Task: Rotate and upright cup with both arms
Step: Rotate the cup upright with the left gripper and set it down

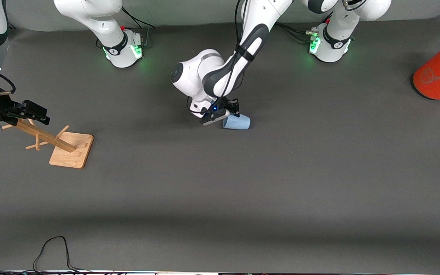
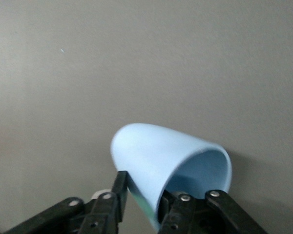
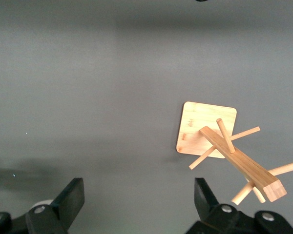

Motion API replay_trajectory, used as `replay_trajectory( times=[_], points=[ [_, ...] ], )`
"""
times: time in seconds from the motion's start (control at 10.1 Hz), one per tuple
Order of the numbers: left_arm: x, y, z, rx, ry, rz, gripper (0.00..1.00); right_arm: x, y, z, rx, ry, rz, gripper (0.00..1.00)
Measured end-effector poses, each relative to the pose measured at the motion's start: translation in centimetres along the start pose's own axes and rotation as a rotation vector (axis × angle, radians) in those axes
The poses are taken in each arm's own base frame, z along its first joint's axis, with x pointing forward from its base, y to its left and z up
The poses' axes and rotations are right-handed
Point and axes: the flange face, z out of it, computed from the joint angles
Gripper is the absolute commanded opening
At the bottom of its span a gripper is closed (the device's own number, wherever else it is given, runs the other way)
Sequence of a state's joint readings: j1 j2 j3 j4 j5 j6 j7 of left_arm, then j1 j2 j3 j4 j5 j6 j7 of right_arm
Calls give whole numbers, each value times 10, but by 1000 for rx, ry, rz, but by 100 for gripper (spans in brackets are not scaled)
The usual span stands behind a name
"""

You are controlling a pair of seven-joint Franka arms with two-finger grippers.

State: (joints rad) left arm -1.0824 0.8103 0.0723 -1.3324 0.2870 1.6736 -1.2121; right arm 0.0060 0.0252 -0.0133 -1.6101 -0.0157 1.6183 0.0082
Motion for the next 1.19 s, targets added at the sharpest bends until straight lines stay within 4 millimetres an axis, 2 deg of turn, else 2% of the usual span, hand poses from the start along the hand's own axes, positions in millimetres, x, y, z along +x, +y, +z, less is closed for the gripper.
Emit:
replay_trajectory(
  times=[0.3, 0.5, 0.8, 0.99, 1.19],
  points=[
    [2, 1, -2, -11, 5, -3, 0, 0, 0, 0, 0, -1, 0, 100],
    [18, -5, -4, -22, 0, -31, 0, 0, -1, 0, 0, 0, -2, 100],
    [92, -40, -17, -148, -129, -56, 0, 1, -3, 2, 0, -2, -6, 100],
    [141, -74, -11, -247, -238, -26, 0, 2, -4, 3, 0, -4, -6, 100],
    [167, -103, -6, -360, -337, 55, 0, 2, -4, 2, 0, 0, -7, 100]
  ],
)
